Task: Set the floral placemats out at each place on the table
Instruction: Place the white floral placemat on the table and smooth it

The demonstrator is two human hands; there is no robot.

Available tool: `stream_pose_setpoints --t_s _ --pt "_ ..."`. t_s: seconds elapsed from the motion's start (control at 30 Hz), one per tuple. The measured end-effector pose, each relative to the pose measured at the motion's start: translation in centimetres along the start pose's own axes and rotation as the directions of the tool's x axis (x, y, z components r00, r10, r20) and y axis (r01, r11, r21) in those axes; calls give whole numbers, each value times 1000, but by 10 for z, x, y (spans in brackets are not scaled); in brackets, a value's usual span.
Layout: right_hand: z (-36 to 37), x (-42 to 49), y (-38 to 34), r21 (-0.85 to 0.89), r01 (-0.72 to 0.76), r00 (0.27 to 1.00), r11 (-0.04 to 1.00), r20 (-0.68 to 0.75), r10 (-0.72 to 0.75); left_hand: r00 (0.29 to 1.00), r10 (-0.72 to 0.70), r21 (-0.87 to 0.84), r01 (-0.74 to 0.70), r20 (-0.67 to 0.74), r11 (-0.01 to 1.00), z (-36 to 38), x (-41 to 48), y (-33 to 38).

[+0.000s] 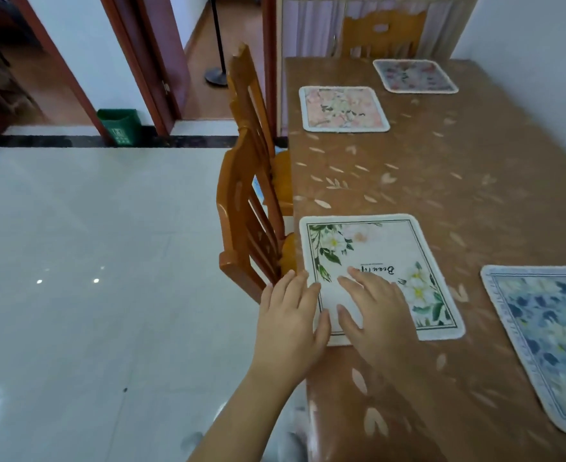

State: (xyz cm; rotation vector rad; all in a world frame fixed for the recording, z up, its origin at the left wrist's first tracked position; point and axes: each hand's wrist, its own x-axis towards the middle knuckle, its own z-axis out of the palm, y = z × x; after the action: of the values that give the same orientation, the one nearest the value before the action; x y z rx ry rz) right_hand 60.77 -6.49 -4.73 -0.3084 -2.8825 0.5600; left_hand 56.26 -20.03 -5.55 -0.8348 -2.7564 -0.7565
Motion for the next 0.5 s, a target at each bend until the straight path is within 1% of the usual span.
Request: stream_pose_setpoints --t_s 0.13,0.27,0.37,0.43,0.5 --pt "10 19 -21 -13 -90 994 996 -63 89 996 28 -131 -17 82 991 -9 28 -25" --pt "23 43 -59 -22 -181 979 983 -99 178 985 100 -203 -71 137 977 -32 58 -61" --pt "32 67 -92 -1 -263 951 965 -167 259 976 184 -207 -157 117 966 -53 85 -94" --pt "39 82 -112 4 -292 930 956 -231 285 967 229 -201 -205 107 958 -65 101 -119" --pt "45 95 -129 -5 -324 911 946 -273 310 957 262 -212 -232 127 949 -73 116 -142"
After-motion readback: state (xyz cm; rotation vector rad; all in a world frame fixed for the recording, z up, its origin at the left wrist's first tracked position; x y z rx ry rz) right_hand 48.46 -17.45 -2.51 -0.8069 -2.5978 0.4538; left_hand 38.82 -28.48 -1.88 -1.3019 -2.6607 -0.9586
